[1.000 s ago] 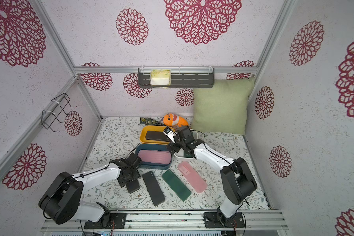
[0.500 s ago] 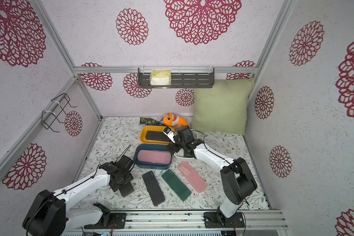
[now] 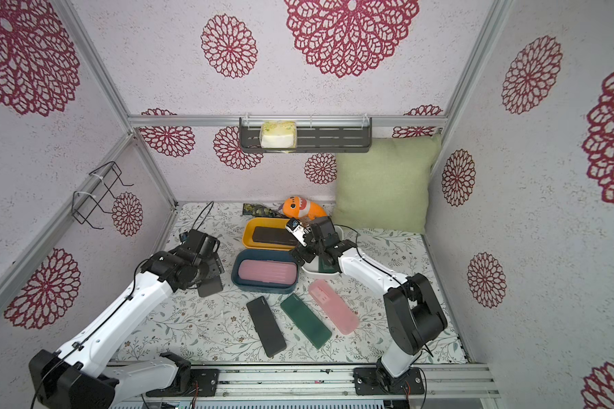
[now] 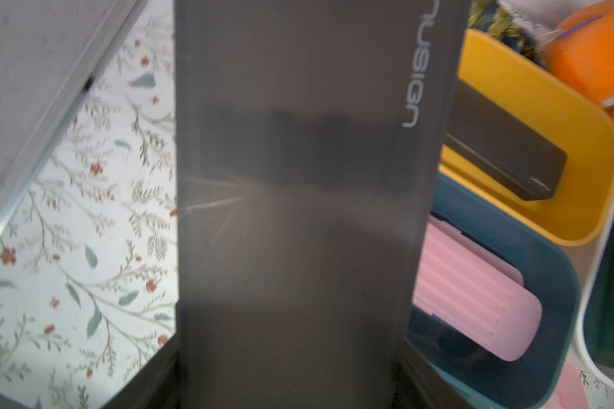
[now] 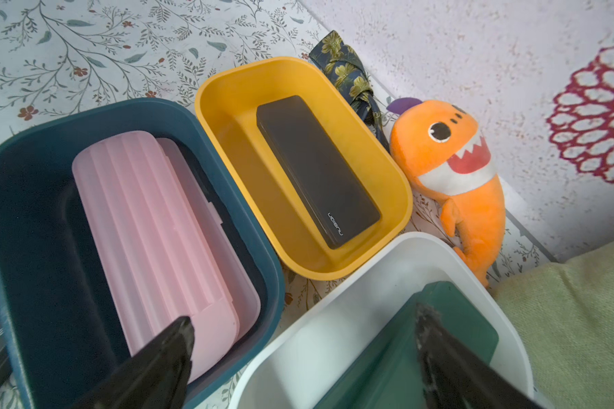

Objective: Place the pencil cases by color into the storage box
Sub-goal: Pick up the pencil case from the center of the board.

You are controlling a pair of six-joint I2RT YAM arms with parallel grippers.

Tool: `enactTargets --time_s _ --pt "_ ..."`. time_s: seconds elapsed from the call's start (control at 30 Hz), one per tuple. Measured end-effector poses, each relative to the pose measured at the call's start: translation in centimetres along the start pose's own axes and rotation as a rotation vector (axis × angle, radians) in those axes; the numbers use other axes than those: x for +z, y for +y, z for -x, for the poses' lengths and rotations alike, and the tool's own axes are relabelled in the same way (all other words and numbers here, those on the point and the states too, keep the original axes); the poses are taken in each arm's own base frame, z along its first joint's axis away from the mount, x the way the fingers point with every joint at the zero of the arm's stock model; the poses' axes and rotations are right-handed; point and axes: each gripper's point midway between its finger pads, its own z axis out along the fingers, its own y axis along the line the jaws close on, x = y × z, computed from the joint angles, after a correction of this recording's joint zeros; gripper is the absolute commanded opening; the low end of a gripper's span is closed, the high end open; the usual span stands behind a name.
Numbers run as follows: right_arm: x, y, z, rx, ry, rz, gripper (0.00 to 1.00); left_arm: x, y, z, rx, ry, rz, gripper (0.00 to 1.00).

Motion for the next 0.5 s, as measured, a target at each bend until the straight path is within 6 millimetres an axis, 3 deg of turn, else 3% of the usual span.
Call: enactTargets --time_s 0.27,0.37,0.5 --pt "-2.8 -2.1 0.3 0.033 -0.044 -0.056 0.99 1.8 -7.8 9.9 0.405 -0.125 -0.053 0.36" --pt "-3.8 -2.9 -0.1 0.051 -0.052 -0.079 0.99 3.0 -10.0 11.8 0.557 -0.156 -0.062 0.36" --pt "-4.6 -3.9 -0.7 0.079 -0.060 -0.107 0.99 4.9 -12.3 12.7 0.759 -0.176 -0.083 0.36"
